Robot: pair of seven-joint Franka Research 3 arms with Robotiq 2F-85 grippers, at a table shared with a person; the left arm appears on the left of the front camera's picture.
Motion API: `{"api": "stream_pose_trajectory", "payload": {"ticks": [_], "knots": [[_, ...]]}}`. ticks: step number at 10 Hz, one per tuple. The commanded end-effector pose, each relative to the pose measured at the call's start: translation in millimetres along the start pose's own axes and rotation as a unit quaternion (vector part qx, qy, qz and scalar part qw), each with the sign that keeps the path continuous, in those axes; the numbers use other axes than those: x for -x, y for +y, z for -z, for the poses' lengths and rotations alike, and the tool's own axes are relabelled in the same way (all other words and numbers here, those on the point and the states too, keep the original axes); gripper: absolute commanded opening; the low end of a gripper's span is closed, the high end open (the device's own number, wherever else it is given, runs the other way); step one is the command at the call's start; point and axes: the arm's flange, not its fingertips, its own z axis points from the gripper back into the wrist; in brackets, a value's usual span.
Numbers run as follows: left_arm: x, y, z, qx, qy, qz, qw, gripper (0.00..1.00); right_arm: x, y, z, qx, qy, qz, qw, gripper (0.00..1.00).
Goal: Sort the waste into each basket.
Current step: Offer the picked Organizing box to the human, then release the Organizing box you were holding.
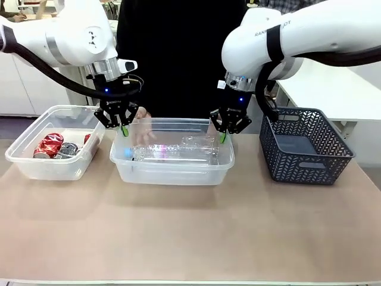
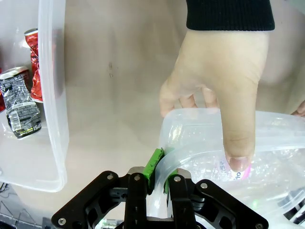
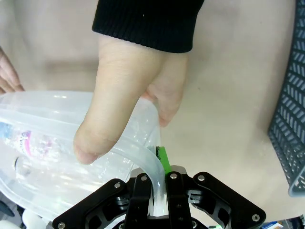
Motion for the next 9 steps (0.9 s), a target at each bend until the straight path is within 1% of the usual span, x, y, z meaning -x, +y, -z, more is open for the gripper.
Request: {"api": "stream_pose_trajectory", "payload": {"ticks": [1,4,5,6,7,8,9], "knots": [[4,2,-4,0.001,-0.009,-0.004,1.0,0.06,2,2,-3,-0.002,-0.003,-0.002,1.0,0.04],[4,2,-4,0.001,-0.009,-0.004,1.0,0.06,2,2,-3,-0.002,-0.003,-0.002,1.0,0.04],[0,0,-1,0.0,-0.001,0.0,1.0,0.06,2,2,-3,-0.002,-0.003,-0.002,1.0,0.04],[-1,1,-3,0.01,0.007,0.011,1.0,0.64,0,0,-2,0.0,-0.002,0.0,1.0,0.51],[0,1,-8,0.02,-0.005,0.002,1.0,0.64,10,-13,-11,-0.035,-0.046,0.013,0.998,0.64],[4,1,-14,0.02,-0.021,0.001,1.0,1.0,19,-20,-21,-0.068,-0.093,0.007,0.993,1.0],[12,2,-23,0.025,-0.044,0.004,0.999,0.68,29,-26,-32,-0.098,-0.129,-0.008,0.987,1.0]]}}
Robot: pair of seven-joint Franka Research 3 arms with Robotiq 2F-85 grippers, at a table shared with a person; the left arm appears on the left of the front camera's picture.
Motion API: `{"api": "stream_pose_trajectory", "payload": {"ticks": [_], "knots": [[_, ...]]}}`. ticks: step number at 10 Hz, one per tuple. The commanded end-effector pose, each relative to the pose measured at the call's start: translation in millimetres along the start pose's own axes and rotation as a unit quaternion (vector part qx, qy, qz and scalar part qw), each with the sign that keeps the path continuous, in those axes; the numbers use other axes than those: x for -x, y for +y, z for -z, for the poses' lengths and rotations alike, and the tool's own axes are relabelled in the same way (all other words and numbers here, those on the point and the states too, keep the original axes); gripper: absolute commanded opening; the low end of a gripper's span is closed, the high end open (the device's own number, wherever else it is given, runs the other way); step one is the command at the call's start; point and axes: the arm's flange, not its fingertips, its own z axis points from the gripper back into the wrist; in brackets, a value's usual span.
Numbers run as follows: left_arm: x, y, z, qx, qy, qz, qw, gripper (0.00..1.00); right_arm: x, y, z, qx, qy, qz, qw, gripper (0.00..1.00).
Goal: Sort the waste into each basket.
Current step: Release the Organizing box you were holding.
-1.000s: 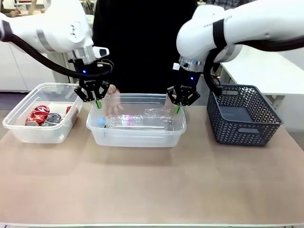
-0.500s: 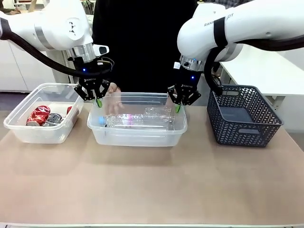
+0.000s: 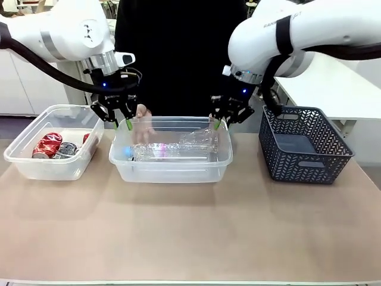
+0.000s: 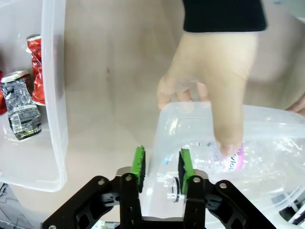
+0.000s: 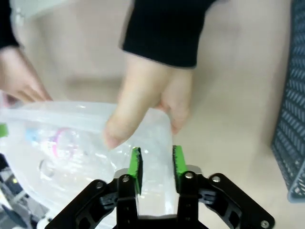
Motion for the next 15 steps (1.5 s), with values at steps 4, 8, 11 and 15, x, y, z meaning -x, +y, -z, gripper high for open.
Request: {"api": "stream_pose_trajectory", "payload": {"ticks": [4,8,11,15], "knots": [[75,5,-47,0.035,-0.114,0.042,0.992,1.0,62,-46,-73,-0.107,-0.13,-0.051,0.984,1.0],[105,18,-50,0.085,-0.099,0.104,0.986,1.0,89,-69,-78,-0.133,-0.122,-0.077,0.981,1.0],[101,-4,-61,0.049,-0.127,0.072,0.988,1.0,81,-53,-98,-0.116,-0.141,-0.055,0.982,1.0],[102,-2,-60,0.058,-0.124,0.08,0.987,1.0,81,-53,-98,-0.116,-0.141,-0.055,0.982,1.0]]}}
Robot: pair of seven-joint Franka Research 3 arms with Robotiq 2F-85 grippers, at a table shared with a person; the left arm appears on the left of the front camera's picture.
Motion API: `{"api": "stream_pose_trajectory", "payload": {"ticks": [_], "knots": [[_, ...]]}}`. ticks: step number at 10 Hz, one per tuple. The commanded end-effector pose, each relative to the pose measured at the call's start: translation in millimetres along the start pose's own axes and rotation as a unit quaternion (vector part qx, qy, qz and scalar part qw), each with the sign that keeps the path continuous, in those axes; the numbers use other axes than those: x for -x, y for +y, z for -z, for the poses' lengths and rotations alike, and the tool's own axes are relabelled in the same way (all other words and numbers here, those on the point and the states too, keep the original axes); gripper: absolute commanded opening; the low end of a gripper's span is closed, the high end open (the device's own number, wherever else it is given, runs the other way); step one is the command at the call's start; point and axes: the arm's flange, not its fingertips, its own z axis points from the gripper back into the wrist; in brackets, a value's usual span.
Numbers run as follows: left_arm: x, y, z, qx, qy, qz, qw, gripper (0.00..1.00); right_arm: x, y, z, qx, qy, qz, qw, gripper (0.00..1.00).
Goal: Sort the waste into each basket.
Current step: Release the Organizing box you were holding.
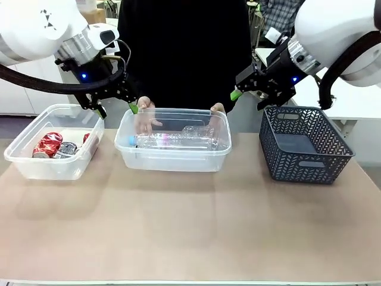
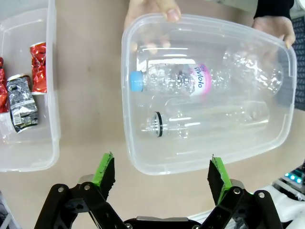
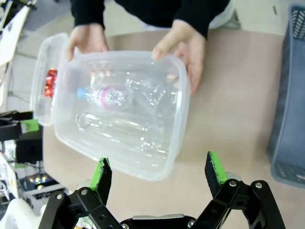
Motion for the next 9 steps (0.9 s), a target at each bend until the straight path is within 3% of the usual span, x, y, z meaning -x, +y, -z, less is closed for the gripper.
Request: {"api": "stream_pose_trajectory", "payload": {"ticks": [1,3,4,5,6,7,9], "knots": [[2,6,-18,0.048,-0.011,0.013,0.999,1.0,-4,2,1,0.007,-0.003,0.006,1.0,1.0],[19,19,-63,0.16,-0.034,0.05,0.985,1.0,0,0,0,0.0,0.0,0.0,1.0,1.0],[38,38,-94,0.274,-0.048,0.084,0.957,1.0,21,-28,-46,-0.093,0.028,0.029,0.995,1.0],[51,51,-105,0.326,-0.053,0.097,0.939,1.0,32,-43,-68,-0.146,0.045,0.047,0.987,1.0],[71,77,-112,0.384,-0.075,0.072,0.918,1.0,49,-71,-100,-0.238,0.05,0.097,0.965,1.0],[85,93,-111,0.417,-0.074,0.058,0.904,1.0,55,-88,-117,-0.281,0.037,0.176,0.943,1.0],[115,127,-100,0.481,-0.13,0.026,0.867,1.0,65,-133,-137,-0.364,-0.013,0.295,0.883,1.0]]}}
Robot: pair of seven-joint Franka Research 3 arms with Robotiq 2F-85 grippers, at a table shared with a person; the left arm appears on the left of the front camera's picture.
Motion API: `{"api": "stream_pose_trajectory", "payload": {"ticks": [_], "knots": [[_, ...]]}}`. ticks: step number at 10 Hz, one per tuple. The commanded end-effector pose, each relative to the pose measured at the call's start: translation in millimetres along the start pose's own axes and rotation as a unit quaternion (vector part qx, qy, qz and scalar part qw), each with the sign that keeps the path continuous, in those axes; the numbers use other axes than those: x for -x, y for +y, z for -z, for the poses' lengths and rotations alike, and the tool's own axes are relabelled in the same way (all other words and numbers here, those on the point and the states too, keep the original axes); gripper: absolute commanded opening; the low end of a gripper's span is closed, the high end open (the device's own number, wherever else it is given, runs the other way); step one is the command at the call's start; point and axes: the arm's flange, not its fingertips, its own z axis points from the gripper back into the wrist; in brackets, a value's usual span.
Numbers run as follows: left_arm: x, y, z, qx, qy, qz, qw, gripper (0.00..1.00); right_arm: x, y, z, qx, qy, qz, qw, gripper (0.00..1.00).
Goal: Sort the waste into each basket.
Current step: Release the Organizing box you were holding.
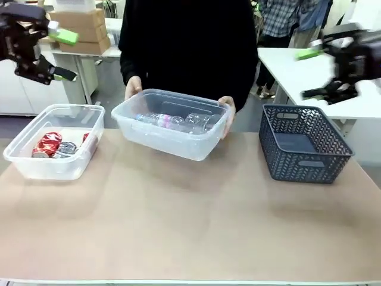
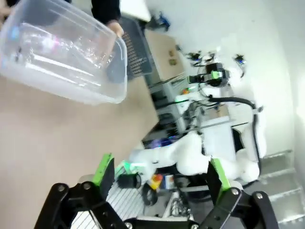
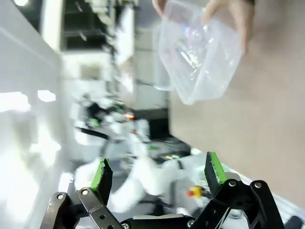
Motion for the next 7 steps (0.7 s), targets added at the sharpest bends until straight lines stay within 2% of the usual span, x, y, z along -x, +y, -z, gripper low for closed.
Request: {"api": "stream_pose_trajectory", "payload": {"ticks": [1,2,7], "knots": [[22,33,-11,0.015,-0.086,-0.044,0.995,1.0,-13,-32,-10,-0.052,-0.138,0.101,0.984,1.0],[0,0,0,0.0,0.0,0.0,1.0,1.0,0,0,0,0.0,0.0,0.0,1.0,1.0],[0,0,0,0.0,0.0,0.0,1.0,1.0,0,0,0,0.0,0.0,0.0,1.0,1.0]]}}
